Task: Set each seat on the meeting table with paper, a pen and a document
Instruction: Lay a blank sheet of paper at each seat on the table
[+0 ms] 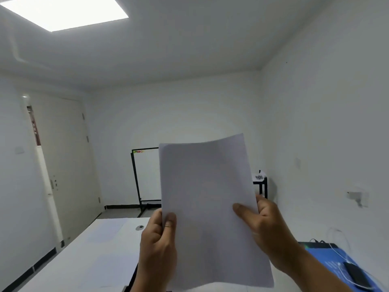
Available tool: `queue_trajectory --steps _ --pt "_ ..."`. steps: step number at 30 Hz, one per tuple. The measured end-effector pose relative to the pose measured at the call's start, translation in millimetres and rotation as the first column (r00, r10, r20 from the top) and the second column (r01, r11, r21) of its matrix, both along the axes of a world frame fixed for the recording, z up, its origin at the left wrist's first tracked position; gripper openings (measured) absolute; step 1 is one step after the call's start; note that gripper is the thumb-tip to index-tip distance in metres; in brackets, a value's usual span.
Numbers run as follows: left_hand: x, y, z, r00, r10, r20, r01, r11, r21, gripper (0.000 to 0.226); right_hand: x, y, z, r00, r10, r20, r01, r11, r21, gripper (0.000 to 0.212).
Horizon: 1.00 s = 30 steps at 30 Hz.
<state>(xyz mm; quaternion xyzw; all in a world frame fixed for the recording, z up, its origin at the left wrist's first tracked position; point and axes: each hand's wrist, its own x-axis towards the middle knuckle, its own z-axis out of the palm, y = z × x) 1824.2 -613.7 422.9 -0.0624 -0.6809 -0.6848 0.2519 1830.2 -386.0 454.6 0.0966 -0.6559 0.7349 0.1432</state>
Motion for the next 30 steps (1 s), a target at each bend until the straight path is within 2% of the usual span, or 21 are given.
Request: queue_trajectory --steps 8,18,23,30 --pt "-142 -27 26 0.995 -0.093 -0.030 0.096 0.989 0.115 0.023 -139 -29 26 0.999 -0.017 -0.034 0.019 0.999 0.047 0.022" --pt "-300 -28 36 0.978 -0.188 -0.087 0.198 0.972 0.127 0.024 -282 -30 40 0.996 -0.089 -0.027 0.091 0.992 0.087 0.025" --pt "-388 2 31 0.975 -0.201 -0.097 0.212 0.970 0.118 0.023 -367 1 29 0.993 -0.106 -0.045 0.110 0.990 0.088 0.030" --pt "-535 75 20 0.976 -0.189 -0.112 0.200 0.975 0.094 0.024 -516 71 18 0.982 -0.161 -0.101 0.169 0.983 0.078 0.019"
